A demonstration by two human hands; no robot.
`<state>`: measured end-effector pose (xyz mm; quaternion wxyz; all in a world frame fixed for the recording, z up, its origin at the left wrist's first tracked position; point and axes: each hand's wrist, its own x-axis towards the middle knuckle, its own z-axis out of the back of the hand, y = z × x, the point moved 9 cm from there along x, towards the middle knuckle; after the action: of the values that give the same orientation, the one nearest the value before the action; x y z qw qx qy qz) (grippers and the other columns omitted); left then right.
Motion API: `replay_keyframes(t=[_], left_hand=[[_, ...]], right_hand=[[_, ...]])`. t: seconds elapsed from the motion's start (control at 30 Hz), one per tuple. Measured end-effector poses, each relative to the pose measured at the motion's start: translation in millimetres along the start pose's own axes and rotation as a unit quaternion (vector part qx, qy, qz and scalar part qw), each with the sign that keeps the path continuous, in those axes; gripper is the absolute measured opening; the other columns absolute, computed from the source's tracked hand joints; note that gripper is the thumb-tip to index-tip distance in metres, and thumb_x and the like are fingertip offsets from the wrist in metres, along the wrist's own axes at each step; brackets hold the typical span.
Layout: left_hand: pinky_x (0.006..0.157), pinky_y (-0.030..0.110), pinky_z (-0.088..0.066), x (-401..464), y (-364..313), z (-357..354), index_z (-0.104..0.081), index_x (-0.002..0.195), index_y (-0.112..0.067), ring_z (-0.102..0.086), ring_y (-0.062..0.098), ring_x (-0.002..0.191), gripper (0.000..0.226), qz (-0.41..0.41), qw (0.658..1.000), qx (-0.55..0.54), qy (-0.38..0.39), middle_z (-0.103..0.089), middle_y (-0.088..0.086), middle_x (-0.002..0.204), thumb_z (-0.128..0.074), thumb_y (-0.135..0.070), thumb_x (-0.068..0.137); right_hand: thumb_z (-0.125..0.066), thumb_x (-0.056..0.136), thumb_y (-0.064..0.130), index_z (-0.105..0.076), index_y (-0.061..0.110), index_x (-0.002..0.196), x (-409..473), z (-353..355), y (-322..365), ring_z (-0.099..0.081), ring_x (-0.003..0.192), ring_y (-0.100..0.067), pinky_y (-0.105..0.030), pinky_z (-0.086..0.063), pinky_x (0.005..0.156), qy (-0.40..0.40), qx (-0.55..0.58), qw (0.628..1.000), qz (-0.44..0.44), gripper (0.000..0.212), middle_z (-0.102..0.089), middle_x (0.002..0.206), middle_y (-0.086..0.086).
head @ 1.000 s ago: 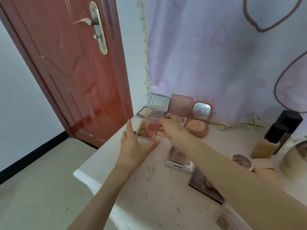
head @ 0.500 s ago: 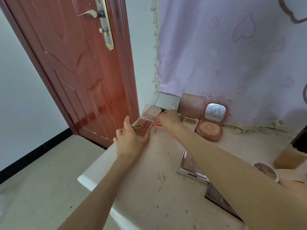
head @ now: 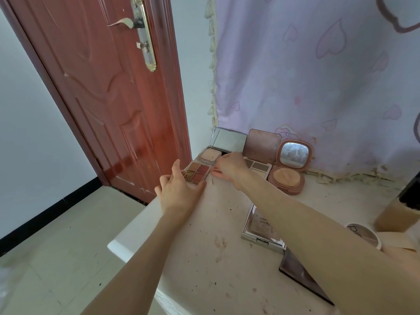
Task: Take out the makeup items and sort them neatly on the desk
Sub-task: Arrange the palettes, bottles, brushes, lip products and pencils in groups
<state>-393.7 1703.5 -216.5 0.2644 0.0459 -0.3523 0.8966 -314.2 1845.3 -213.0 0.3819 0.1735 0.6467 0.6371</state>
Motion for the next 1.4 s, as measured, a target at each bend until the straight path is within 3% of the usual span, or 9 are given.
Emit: replay_keyframes(t=[0.43,0.6,0.7,0.83,0.97,1.07,1.2,1.3,1.4], left_hand=[[0.098,0.038,-0.021,2,-2,-4,-0.016,0.145,-0.026,-0.031,0.020,0.122,0.077,-0.010,0.997,0.074,-0.002,-0.053,-0.002,0.125,-0.051,-0.052,0.081],[0.096,0.039,-0.021,0,-4,-4,-0.013,0.146,-0.025,-0.030,0.020,0.125,0.077,-0.013,0.994,0.109,0.005,-0.052,0.001,0.130,-0.046,-0.057,0.083],[0.097,0.041,-0.022,-2,-6,-3,-0.007,0.147,-0.026,-0.030,0.023,0.125,0.082,-0.022,0.993,0.115,0.014,-0.048,0.001,0.134,-0.045,-0.061,0.083],[0.103,0.046,-0.021,-11,-9,-1,0.002,0.148,-0.026,-0.027,0.029,0.131,0.090,-0.033,0.993,0.107,0.036,-0.027,0.004,0.151,-0.048,-0.063,0.081],[0.107,0.045,-0.021,-38,-21,8,-0.005,0.148,-0.024,-0.022,0.030,0.134,0.082,-0.084,0.992,0.096,0.025,-0.018,0.008,0.153,-0.051,-0.050,0.086],[0.104,0.045,-0.024,-70,-39,6,-0.011,0.147,-0.024,-0.025,0.029,0.131,0.073,-0.164,0.980,0.104,0.032,-0.024,0.006,0.150,-0.050,-0.041,0.088],[0.106,0.038,-0.020,-98,-55,0,-0.020,0.146,-0.021,-0.022,0.023,0.133,0.062,-0.196,0.973,0.108,0.064,-0.028,0.001,0.149,-0.046,-0.036,0.091],[0.105,0.027,-0.019,-113,-62,2,-0.035,0.140,-0.024,-0.024,0.017,0.132,0.051,-0.221,0.970,0.007,0.099,-0.040,-0.005,0.140,-0.051,-0.027,0.092],[0.098,0.008,-0.028,-122,-59,16,-0.047,0.129,-0.031,-0.034,0.005,0.125,0.040,-0.158,0.959,-0.197,0.127,-0.050,-0.014,0.128,-0.055,-0.022,0.091]], right_hand=[[-0.047,0.090,-0.002,-0.051,-0.010,0.121,-4,5,-8,-0.057,0.086,-0.022,-0.032,-0.054,0.084,0.008,0.004,1.000,0.002,0.032,-0.053,0.098,-0.015],[-0.045,0.086,-0.009,-0.047,-0.024,0.111,-26,25,-3,-0.057,0.106,-0.048,-0.056,-0.044,0.093,-0.016,-0.040,0.998,0.036,0.029,-0.048,0.114,-0.043],[-0.046,0.087,-0.006,-0.057,-0.019,0.100,-45,38,7,-0.064,0.084,-0.039,-0.043,-0.052,0.090,-0.015,-0.095,0.990,0.106,0.022,-0.058,0.102,-0.039],[-0.053,0.090,0.014,-0.071,0.007,0.089,-79,55,19,-0.057,0.075,-0.012,-0.004,-0.039,0.071,-0.010,-0.313,0.924,0.220,0.020,-0.063,0.083,0.000],[-0.060,0.086,0.038,-0.062,0.015,0.117,-112,72,-7,-0.055,0.103,-0.009,-0.020,-0.039,0.086,0.064,-0.394,0.895,0.199,0.039,-0.060,0.109,0.006],[-0.063,0.077,0.055,-0.057,0.016,0.114,-132,77,-31,-0.050,0.102,-0.018,-0.027,-0.041,0.084,0.110,-0.494,0.841,0.191,0.054,-0.053,0.110,0.002],[-0.064,0.076,0.048,-0.043,0.021,0.130,-141,75,-37,-0.042,0.111,-0.025,-0.037,-0.040,0.092,0.107,-0.567,0.791,0.204,0.064,-0.049,0.117,-0.002],[-0.066,0.077,0.040,-0.042,0.024,0.134,-144,77,-29,-0.045,0.112,-0.024,-0.035,-0.041,0.093,0.091,-0.515,0.821,0.229,0.065,-0.052,0.118,-0.004],[-0.071,0.076,0.034,-0.044,0.025,0.136,-147,90,-17,-0.052,0.103,-0.002,-0.014,-0.042,0.087,0.059,-0.335,0.908,0.244,0.066,-0.056,0.116,0.007]])
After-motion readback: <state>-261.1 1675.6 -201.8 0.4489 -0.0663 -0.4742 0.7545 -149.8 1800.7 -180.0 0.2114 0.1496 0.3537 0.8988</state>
